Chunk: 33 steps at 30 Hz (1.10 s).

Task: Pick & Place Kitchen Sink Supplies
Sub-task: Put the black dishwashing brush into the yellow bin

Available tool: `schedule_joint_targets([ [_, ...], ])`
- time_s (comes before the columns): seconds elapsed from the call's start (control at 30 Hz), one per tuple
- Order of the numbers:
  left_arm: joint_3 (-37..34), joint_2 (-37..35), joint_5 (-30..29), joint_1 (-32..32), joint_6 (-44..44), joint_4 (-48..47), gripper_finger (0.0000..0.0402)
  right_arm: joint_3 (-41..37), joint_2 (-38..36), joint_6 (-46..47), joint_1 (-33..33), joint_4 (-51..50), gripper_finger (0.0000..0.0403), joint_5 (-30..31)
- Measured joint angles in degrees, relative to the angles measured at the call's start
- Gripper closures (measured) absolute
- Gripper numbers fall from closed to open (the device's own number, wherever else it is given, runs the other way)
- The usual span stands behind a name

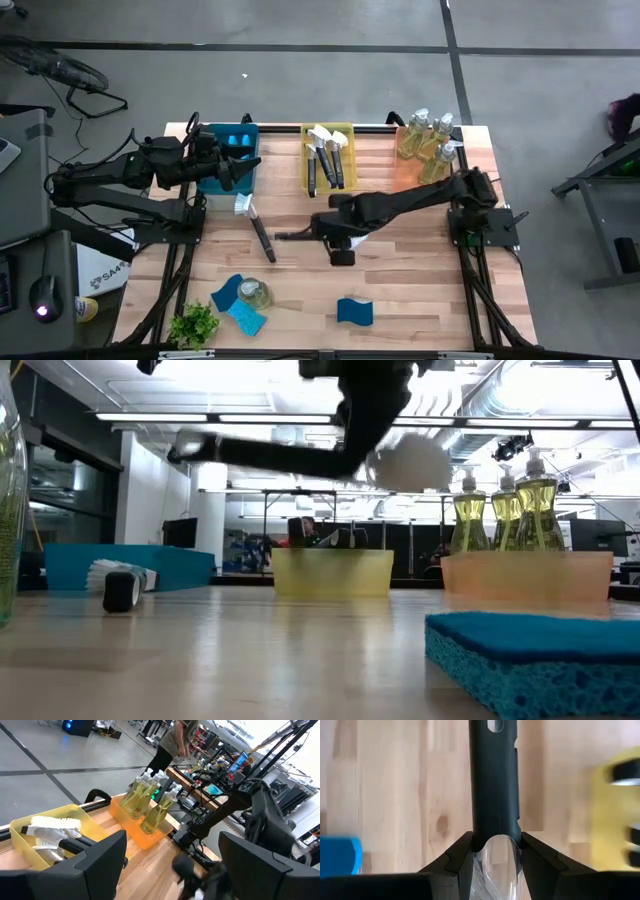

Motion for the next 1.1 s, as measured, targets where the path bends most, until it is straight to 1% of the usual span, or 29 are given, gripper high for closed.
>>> schedule_joint_targets([
  [0.27,0.0,0.0,0.5,0.0,0.0,0.2,0.0090,0.0,-8.9,9.4,-4.6,-0.7,0.0277,5.6],
  [0.5,0.0,0.0,1.0,0.0,0.0,0.0,0.0090,0.0,-13.7,24.7,-12.1,-2.0,0.0277,8.8],
  [0.57,0.0,0.0,1.0,0.0,0.0,0.0,0.0090,0.0,-14.3,27.5,-15.2,-2.8,0.0277,6.7],
  [0.63,0.0,0.0,1.0,0.0,0.0,0.0,0.0090,0.0,-14.3,27.9,-18.1,-3.0,0.0277,3.6],
  [0.77,0.0,0.0,1.3,0.0,0.0,-0.1,0.0090,-0.1,-13.9,28.4,-22.6,-2.1,0.0277,3.1],
  [0.87,0.0,0.0,2.0,0.0,0.0,-0.1,0.0090,-0.1,-13.3,30.4,-25.7,-1.9,0.0277,2.7],
  [1.1,0.0,0.0,2.2,0.0,0.0,-0.1,0.0090,-0.1,-12.5,36.2,-31.3,-2.3,0.0277,-1.6],
])
